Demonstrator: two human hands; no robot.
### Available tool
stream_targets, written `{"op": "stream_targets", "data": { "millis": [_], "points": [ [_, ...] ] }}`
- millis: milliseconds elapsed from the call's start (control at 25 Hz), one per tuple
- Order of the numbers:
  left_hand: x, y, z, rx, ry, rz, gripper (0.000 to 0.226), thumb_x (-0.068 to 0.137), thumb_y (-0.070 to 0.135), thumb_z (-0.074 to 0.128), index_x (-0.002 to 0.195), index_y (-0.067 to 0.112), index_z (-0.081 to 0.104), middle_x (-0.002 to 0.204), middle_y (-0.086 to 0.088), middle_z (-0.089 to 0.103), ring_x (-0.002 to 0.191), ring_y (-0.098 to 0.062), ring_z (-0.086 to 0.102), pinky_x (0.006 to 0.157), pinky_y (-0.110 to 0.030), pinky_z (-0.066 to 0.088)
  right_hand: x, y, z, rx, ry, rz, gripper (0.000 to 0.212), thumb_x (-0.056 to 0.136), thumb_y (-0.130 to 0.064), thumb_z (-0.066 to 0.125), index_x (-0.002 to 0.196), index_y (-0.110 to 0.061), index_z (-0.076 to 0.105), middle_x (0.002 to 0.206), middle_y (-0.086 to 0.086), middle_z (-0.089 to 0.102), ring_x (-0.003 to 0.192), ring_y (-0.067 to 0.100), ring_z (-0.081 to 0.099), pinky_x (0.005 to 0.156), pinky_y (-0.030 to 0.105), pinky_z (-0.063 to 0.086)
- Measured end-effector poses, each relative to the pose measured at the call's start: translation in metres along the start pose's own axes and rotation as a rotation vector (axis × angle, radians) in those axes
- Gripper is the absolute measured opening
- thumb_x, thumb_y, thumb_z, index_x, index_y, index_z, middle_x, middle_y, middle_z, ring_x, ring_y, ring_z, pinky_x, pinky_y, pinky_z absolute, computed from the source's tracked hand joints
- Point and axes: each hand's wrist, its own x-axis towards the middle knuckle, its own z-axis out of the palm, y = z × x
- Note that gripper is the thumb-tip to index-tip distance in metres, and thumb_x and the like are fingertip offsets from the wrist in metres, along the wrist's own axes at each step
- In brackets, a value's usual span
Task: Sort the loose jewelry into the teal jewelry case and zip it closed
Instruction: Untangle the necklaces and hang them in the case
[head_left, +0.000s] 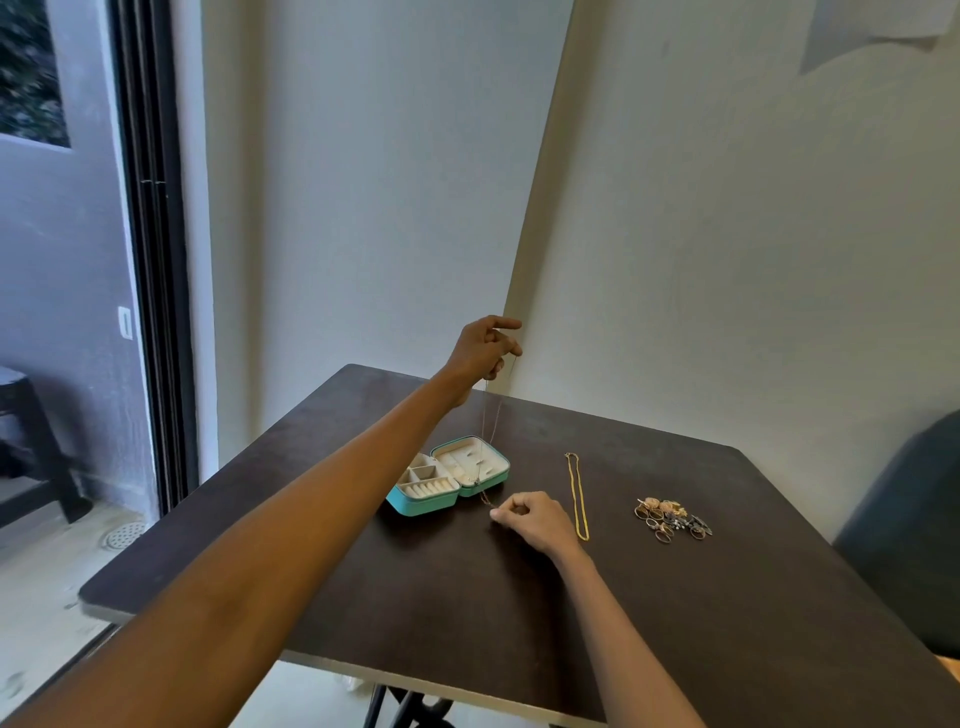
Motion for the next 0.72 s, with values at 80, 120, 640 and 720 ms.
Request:
{"op": "stream_targets", "data": {
  "millis": [80, 120, 640, 720],
  "points": [
    [0.002, 0.007, -0.001, -0.013, 0.008, 0.004, 0.030, 0.096, 0.002, 0.045, 0.124, 0.009, 0.053, 0.079, -0.001, 0.063, 0.051, -0.009, 0.043, 0.043, -0.013, 0.037, -0.002, 0.001, 0.001, 0.026, 0.057, 0.009, 0.019, 0.085, -0.046, 0.061, 0.071, -0.034, 0.065, 0.083, -0.009, 0.068, 0.089, 0.015, 0.064, 0.077, 0.034, 0.050],
    [0.003, 0.011, -0.002, -0.018, 0.013, 0.005, 0.030, 0.095, 0.002, 0.045, 0.123, 0.009, 0.053, 0.079, -0.001, 0.063, 0.051, -0.009, 0.042, 0.043, -0.014, 0.036, -0.003, 0.001, 0.000, 0.045, 0.087, 0.023, 0.019, 0.087, -0.043, 0.059, 0.073, -0.032, 0.066, 0.080, -0.010, 0.067, 0.088, 0.014, 0.064, 0.075, 0.032, 0.049],
    [0.005, 0.040, -0.016, -0.042, 0.045, 0.033, 0.029, 0.095, 0.000, 0.047, 0.121, 0.009, 0.055, 0.079, -0.002, 0.063, 0.049, -0.009, 0.035, 0.037, -0.013, 0.030, -0.008, -0.003, 0.003, 0.235, 0.228, 0.242, 0.025, 0.094, -0.026, 0.050, 0.080, -0.016, 0.068, 0.068, 0.000, 0.064, 0.052, 0.012, 0.053, 0.049, 0.026, 0.041],
    [0.004, 0.040, -0.018, -0.040, 0.039, 0.032, 0.029, 0.095, 0.001, 0.047, 0.121, 0.009, 0.055, 0.079, -0.002, 0.064, 0.049, -0.009, 0.035, 0.037, -0.013, 0.030, -0.009, -0.004, 0.004, 0.241, 0.239, 0.243, 0.025, 0.092, -0.025, 0.053, 0.077, -0.013, 0.068, 0.066, 0.000, 0.063, 0.051, 0.012, 0.053, 0.047, 0.025, 0.042]
  ]
}}
